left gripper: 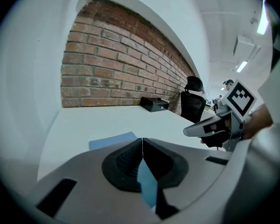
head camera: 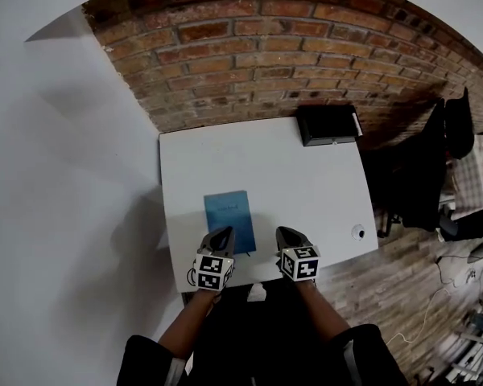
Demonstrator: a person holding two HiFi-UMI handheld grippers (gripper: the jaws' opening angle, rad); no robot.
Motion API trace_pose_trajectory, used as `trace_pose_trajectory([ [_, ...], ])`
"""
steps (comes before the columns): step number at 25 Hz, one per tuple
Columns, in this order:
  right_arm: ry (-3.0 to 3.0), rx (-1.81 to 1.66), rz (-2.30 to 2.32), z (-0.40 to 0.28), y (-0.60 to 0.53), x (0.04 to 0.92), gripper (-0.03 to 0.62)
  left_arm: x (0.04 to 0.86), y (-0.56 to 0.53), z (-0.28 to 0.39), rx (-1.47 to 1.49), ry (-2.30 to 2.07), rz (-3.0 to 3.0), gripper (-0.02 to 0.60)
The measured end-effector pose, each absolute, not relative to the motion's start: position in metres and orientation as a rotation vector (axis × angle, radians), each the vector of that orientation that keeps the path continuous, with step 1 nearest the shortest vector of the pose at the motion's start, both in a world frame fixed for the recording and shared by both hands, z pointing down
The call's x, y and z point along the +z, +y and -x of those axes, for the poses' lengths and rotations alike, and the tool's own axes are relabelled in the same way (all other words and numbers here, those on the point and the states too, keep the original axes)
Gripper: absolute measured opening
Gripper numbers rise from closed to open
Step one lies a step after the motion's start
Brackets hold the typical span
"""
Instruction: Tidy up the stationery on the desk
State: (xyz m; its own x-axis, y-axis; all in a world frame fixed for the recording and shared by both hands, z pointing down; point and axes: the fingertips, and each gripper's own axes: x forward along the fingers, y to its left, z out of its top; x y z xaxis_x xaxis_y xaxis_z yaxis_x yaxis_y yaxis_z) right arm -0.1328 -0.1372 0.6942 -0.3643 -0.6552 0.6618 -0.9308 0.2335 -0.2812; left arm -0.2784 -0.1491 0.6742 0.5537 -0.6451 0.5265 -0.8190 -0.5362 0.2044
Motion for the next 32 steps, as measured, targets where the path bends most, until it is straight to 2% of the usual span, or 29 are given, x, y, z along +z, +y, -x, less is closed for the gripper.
trace_pose_trajectory([
  [9, -2.095, 0.9, -1.491, 0.078, -0.097, 0.69, 0.021, 0.668, -0.126, 0.253, 0.556, -1.185, -2.368, 0.017],
  [17, -2.217, 0.616, -1.132, 0.065, -0.056, 0.696, 0.023, 0.67, -0.09, 0.232, 0.579, -1.244, -2.316, 0.018],
  [32, -2.262, 0.281, -0.779, 0.044, -0.01, 0.722, 0.042, 0.674, -0.02, 0.212, 0.588, -1.375, -2.197, 0.018],
])
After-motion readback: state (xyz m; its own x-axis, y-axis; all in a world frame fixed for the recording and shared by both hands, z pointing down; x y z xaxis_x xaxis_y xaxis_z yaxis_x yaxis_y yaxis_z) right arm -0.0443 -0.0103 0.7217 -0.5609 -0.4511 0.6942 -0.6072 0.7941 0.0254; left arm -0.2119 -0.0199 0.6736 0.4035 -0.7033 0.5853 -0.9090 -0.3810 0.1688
